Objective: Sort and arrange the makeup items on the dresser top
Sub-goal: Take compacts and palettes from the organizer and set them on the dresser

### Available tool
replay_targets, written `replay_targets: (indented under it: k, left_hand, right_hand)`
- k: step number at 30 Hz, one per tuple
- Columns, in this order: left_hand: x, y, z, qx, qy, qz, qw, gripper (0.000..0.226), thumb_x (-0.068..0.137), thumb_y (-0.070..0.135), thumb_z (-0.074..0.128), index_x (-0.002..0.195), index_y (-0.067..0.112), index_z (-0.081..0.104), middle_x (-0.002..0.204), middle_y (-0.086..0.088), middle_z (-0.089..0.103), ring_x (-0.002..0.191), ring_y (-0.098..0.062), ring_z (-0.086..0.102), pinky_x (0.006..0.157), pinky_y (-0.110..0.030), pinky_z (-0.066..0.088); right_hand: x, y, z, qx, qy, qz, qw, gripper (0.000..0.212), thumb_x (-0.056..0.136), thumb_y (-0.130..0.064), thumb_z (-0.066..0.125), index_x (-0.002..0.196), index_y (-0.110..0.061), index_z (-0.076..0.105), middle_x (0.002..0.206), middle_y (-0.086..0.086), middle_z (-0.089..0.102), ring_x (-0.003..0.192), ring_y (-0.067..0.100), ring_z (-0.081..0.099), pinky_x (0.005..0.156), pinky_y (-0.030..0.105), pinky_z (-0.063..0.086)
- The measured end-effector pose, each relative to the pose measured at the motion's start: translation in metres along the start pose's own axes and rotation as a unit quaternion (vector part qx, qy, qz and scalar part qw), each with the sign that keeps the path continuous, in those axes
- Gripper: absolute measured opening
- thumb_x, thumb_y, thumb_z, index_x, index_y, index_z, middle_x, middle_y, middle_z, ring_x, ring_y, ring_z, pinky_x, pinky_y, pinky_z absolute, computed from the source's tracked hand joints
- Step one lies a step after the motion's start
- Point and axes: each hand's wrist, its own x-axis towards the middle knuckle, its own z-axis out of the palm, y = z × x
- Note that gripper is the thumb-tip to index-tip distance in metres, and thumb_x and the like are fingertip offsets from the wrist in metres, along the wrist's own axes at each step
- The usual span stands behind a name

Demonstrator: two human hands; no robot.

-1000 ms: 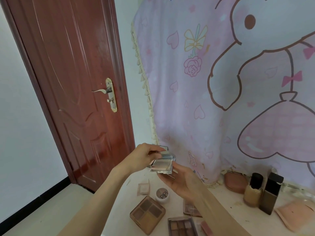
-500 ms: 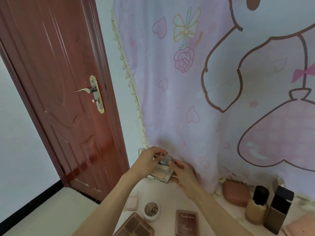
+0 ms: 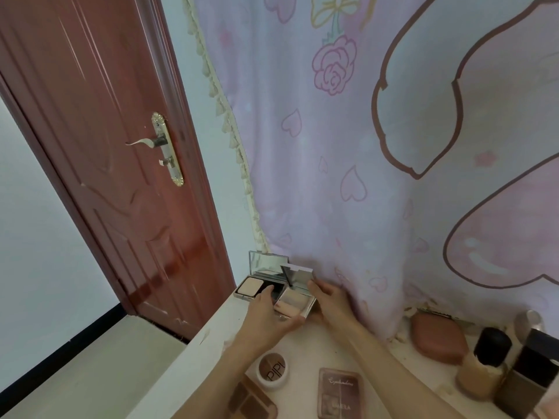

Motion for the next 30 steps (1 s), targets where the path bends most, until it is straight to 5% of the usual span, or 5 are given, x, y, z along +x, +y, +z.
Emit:
replay_targets:
  k: [4,9,17,22,30]
  left_hand:
    - [0.003,0.001,0.006,0.002,0.023,0.017,1.0,0.073,0.07,0.038,0.073,0.13,0.012,0.04,0.113,0.002,0.047,0.108,-0.015,0.046,0.088,-0.023,0.04]
    - [0.002,0.004,0.011,0.012,0.017,0.011,1.0,0.087,0.07,0.04,0.073,0.139,0.01,0.029,0.126,-0.002,0.044,0.117,-0.017,0.041,0.096,-0.025,0.038]
    - [0.001,0.001,0.016,0.073,0.017,0.026,0.997,0.07,0.065,0.04,0.078,0.121,0.017,0.043,0.112,0.0,0.046,0.108,-0.018,0.043,0.091,-0.027,0.041]
    - [0.0,0.005,0.021,0.114,0.028,0.028,0.993,0.074,0.071,0.043,0.072,0.13,0.017,0.036,0.119,0.001,0.041,0.114,-0.017,0.036,0.093,-0.024,0.032]
    - [0.003,0.002,0.021,0.143,0.028,0.002,0.989,0.068,0.071,0.049,0.07,0.126,0.02,0.041,0.117,0.003,0.045,0.11,-0.015,0.047,0.093,-0.028,0.037]
  right_hand:
    - [0.005,-0.001,0.001,-0.016,0.015,0.013,1.0,0.02,0.093,-0.022,0.056,0.086,-0.01,0.07,0.092,0.016,0.072,0.089,0.032,0.069,0.085,0.051,0.053]
    - [0.013,0.002,0.001,-0.044,0.035,0.033,0.998,0.026,0.091,-0.028,0.057,0.076,-0.01,0.068,0.087,0.017,0.072,0.086,0.032,0.069,0.083,0.053,0.053]
    - [0.02,-0.002,0.002,-0.101,0.045,0.032,0.993,0.035,0.091,-0.032,0.055,0.066,-0.009,0.063,0.08,0.016,0.071,0.083,0.031,0.069,0.081,0.047,0.055]
    - [0.018,-0.009,-0.004,-0.258,0.078,-0.027,0.963,0.048,0.094,-0.027,0.049,0.048,-0.017,0.043,0.05,0.0,0.047,0.052,0.014,0.044,0.051,0.027,0.032]
    - [0.009,-0.004,-0.009,-0.259,0.098,-0.056,0.959,0.022,0.09,-0.017,0.053,0.105,-0.006,0.063,0.106,0.01,0.067,0.102,0.025,0.06,0.089,0.032,0.046]
